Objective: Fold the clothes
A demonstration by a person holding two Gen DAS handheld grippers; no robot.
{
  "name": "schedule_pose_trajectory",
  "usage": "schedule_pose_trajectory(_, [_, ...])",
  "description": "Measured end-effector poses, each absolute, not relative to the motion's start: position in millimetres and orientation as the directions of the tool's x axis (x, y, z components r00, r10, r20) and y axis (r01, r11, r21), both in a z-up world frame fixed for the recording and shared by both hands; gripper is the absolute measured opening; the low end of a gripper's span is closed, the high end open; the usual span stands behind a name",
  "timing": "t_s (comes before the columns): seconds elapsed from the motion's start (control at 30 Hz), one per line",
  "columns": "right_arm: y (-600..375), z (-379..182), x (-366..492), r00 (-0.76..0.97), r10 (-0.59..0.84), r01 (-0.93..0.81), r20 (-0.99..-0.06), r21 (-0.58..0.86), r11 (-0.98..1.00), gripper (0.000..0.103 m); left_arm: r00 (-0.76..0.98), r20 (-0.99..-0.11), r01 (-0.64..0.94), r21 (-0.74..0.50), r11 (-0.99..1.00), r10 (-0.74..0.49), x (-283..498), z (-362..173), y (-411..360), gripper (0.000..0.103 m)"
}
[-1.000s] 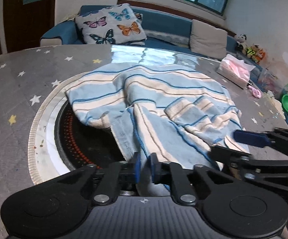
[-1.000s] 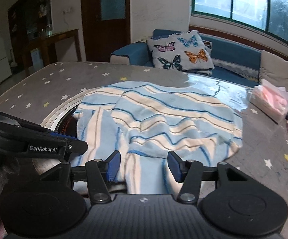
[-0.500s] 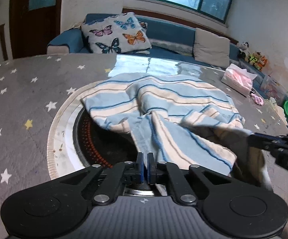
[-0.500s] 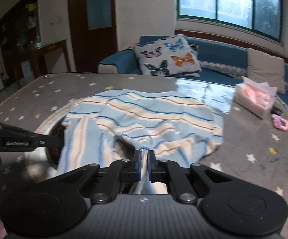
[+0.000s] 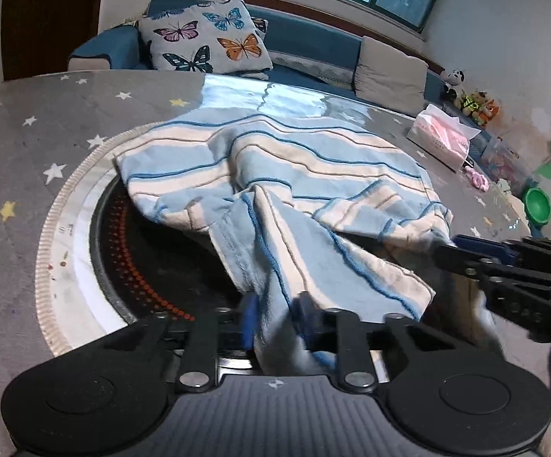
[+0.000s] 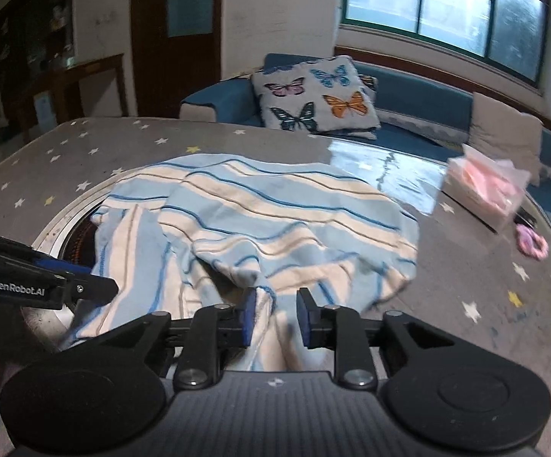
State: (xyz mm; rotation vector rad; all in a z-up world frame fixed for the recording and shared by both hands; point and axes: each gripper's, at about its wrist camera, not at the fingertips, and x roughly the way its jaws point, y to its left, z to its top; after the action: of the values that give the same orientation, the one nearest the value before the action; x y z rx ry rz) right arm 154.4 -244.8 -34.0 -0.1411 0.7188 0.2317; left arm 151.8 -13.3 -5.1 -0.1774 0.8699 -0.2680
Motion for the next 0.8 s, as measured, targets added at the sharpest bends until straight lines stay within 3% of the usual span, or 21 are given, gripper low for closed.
schedule_pose_trajectory(0.37, [-211,-49,187,0.685,0.175,-0.359,-0.707,-0.119,0.926,0.026,0.634,-0.709,0.175,-0.259,0.95,-0.309,146,3,-5,0.012])
schedule_pose_trajectory(0.47, [-215,-42,188,0.701,0.189,-0.343,-0.688,-0.093,0.935,0.01,0.651,-0.699,0.166,-0.25,0.954,-0.296,142,10,2,0.01])
schedule_pose_trajectory(0.8, [-284,0,141,0.828,0.048,-0.097,-0.559,-0.058,0.994,0.004,0.737,-0.654,0.08,-0.171,0.982,-0.174,113,39,48,0.007])
